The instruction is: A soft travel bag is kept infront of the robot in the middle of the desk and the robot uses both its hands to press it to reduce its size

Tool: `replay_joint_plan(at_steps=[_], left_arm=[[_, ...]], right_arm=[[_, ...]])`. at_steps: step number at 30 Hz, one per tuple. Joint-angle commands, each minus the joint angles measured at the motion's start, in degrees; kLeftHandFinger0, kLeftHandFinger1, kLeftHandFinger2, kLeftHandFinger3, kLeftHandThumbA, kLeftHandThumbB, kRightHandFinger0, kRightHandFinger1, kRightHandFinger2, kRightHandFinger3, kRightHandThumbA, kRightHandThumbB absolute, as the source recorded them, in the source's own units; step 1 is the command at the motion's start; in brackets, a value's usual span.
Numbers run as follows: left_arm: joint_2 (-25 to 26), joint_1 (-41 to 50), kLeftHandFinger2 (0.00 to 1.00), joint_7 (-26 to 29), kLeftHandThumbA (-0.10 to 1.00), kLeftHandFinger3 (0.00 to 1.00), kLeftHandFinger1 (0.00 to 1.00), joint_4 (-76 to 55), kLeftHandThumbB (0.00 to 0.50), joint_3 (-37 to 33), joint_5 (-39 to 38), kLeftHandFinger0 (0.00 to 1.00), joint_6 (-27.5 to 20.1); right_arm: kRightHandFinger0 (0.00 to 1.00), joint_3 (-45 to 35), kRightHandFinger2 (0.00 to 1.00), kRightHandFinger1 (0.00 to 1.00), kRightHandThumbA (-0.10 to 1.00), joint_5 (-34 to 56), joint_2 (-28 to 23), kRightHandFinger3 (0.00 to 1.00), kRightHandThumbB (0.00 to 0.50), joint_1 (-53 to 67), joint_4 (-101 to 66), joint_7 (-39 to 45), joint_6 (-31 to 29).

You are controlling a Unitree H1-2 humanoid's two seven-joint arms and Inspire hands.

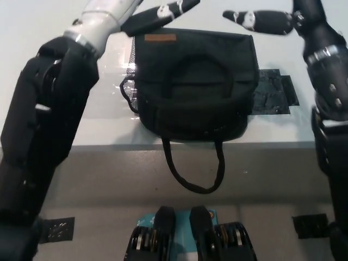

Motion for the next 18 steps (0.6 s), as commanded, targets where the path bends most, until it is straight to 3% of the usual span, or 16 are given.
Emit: replay_joint_plan(at_steps=[1,18], left_arm=[[0.4,-5.1,1.0,3.6,1.0,1.0,1.0,3.9,0.302,-0.4,2.1,1.0,0.6],[-2.5,-13.1,1.0,10.9,1.0,1.0,1.0,26.1,0.322,-4.8,4.3,1.0,1.4]], right_arm=[[1.0,-0.8,1.0,1.0,1.0,1.8,1.2,1.0,0.264,-6.2,5.6,-2.2,-0.8],[1.0,-1.4,1.0,1.0,1.0,4.2,2.9,1.0,0.316,-14.6,29.9,-4.4,-5.4]])
